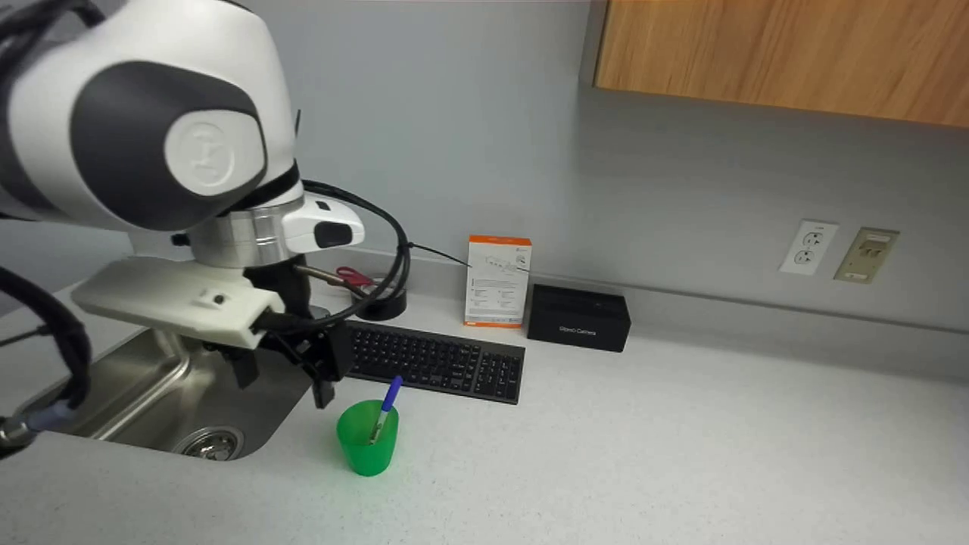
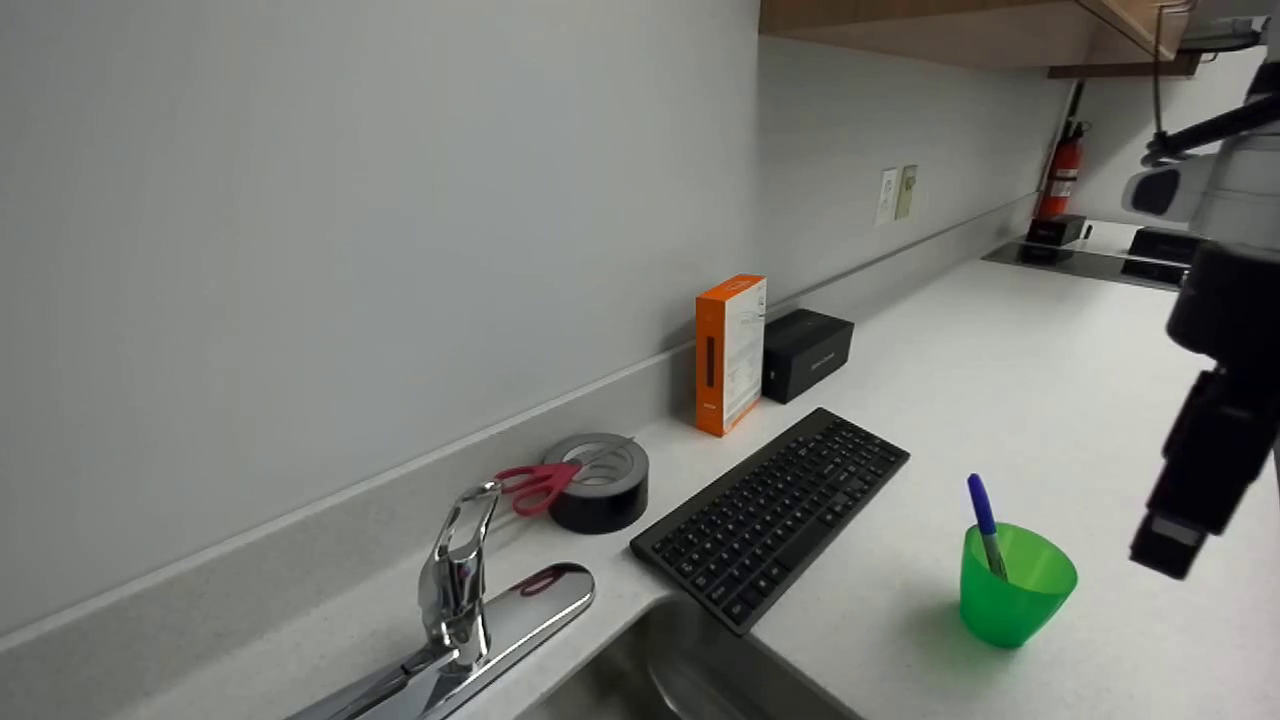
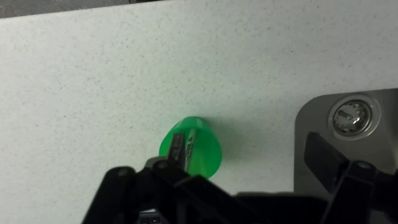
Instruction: Remove the marker from the cup
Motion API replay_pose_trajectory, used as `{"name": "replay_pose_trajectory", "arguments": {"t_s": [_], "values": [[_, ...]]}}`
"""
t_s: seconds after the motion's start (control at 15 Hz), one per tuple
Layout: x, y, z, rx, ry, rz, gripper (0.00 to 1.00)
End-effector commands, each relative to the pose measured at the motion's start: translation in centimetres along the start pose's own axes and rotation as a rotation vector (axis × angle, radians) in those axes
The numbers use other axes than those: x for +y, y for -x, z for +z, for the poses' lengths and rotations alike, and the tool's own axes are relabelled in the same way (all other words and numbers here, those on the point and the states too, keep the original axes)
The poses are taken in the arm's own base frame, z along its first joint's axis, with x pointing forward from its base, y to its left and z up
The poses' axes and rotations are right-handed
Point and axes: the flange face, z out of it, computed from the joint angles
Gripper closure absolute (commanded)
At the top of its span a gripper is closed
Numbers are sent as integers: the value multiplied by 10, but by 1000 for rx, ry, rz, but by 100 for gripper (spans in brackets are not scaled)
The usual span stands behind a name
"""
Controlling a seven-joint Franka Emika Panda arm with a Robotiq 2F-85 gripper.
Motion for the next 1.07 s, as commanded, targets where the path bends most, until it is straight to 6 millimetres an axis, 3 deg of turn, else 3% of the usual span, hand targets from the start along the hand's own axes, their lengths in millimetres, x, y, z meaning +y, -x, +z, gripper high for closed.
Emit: {"name": "replay_pose_trajectory", "arguments": {"t_s": [0.0,0.2,0.27,0.6,1.0], "values": [[33,-36,18,13,13,67,0],[49,-51,35,-2,-4,117,0],[42,-36,27,3,-11,96,0],[48,-48,39,-21,-12,110,0],[42,-90,54,2,-16,193,0]]}}
